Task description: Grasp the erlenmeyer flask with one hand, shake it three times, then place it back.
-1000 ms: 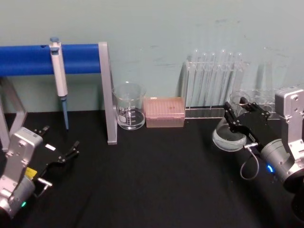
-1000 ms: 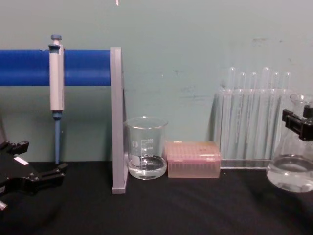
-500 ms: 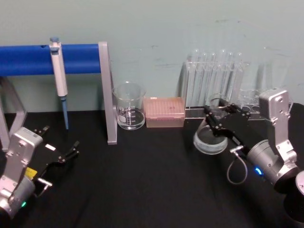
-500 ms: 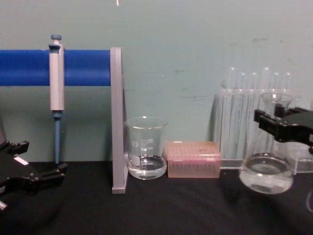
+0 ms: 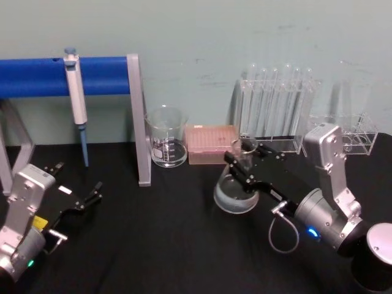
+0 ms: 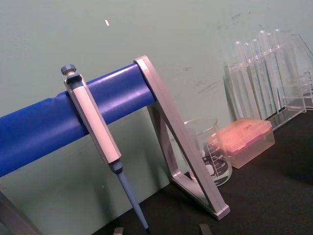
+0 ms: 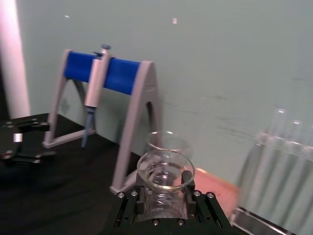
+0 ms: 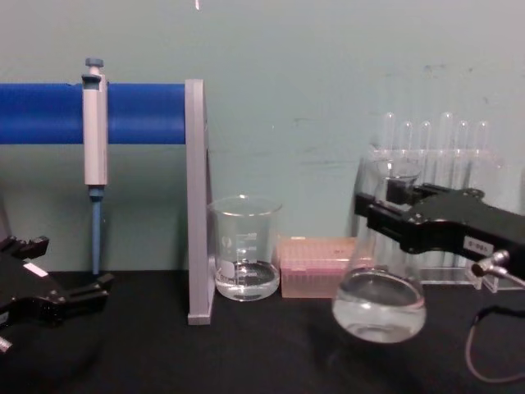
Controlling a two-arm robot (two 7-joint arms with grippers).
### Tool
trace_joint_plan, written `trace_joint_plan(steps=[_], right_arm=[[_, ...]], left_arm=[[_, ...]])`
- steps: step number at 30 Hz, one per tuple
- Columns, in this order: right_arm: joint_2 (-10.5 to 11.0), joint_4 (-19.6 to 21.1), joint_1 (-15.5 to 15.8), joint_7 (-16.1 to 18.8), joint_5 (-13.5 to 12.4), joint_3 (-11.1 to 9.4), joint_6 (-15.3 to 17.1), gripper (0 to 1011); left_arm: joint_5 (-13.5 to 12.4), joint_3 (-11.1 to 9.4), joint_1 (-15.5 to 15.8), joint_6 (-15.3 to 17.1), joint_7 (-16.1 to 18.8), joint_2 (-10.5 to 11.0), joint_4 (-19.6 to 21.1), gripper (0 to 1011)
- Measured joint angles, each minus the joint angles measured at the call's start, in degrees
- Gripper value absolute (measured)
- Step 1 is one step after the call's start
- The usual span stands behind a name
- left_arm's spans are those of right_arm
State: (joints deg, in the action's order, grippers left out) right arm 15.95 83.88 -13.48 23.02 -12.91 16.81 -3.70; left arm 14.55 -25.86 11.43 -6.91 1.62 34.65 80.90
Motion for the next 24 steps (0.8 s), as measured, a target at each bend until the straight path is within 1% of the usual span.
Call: trace_joint_plan(steps=[4, 11, 18, 24], right_arm=[[0.56, 0.41, -0.02, 1.19, -0.79, 1.41, -0.33, 451], [1.4, 0.89, -0.04, 2.92, -2.26, 3.18, -0.87, 450], [2.1, 0.99, -0.37, 3.41, -3.18, 4.43, -1.14, 450], [2.34, 0.33, -1.05, 3.34, -3.55, 5.13, -1.31, 450]], left_arm=[[0.0, 0.0, 0.0, 0.0, 0.0, 0.0, 0.0, 1001], [0.0, 0.0, 0.0, 0.0, 0.0, 0.0, 0.0, 1000], [0.0, 0.0, 0.0, 0.0, 0.0, 0.0, 0.0, 1001], [0.0, 0.0, 0.0, 0.0, 0.0, 0.0, 0.0, 1001]])
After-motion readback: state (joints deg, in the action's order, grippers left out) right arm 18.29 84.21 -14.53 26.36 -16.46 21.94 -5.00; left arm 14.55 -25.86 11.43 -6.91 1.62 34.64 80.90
